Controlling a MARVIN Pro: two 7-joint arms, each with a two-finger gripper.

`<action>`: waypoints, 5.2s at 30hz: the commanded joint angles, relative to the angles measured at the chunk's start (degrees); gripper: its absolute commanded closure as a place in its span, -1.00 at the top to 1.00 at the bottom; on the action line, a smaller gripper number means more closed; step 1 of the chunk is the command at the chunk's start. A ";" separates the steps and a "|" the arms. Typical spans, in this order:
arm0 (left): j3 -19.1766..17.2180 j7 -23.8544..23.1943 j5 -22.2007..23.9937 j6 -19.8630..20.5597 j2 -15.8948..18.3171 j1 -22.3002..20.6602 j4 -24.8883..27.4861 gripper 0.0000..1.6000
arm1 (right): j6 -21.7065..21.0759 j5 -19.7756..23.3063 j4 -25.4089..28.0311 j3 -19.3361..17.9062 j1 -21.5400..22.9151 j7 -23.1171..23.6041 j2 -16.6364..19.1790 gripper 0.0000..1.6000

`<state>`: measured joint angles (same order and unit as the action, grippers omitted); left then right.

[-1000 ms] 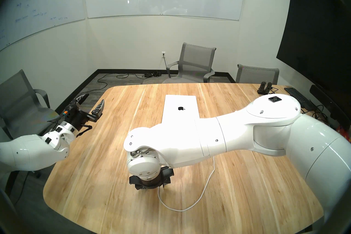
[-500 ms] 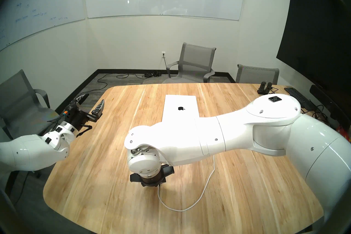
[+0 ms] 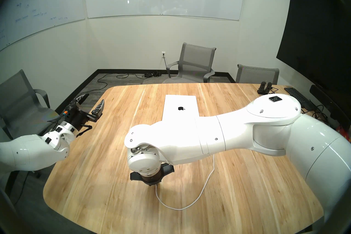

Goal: Plug the charging cable into the port of a MacBook

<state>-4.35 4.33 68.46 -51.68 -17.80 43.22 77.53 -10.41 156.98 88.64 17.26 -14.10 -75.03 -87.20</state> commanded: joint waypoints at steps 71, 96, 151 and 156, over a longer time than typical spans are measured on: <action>-0.74 0.04 -0.02 -0.36 0.07 -0.88 0.12 1.00 | 4.45 -4.71 -7.19 3.10 -5.34 6.02 -3.03 -1.00; -0.74 0.04 -0.02 -0.37 0.07 -0.89 0.12 1.00 | 2.93 -5.01 -8.38 2.95 -3.98 7.80 -0.84 -1.00; -0.73 0.03 -0.01 -0.35 0.07 -0.88 0.12 1.00 | -2.67 -6.61 -15.83 1.76 -3.42 11.05 0.64 -1.00; -0.73 0.03 -0.01 -0.34 0.07 -0.88 0.12 1.00 | -3.33 -6.75 -16.76 1.69 -3.56 11.28 0.74 -1.00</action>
<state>-4.34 4.32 68.48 -51.67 -17.80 43.21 77.53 -13.21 150.50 75.44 15.49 -14.54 -63.68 -88.86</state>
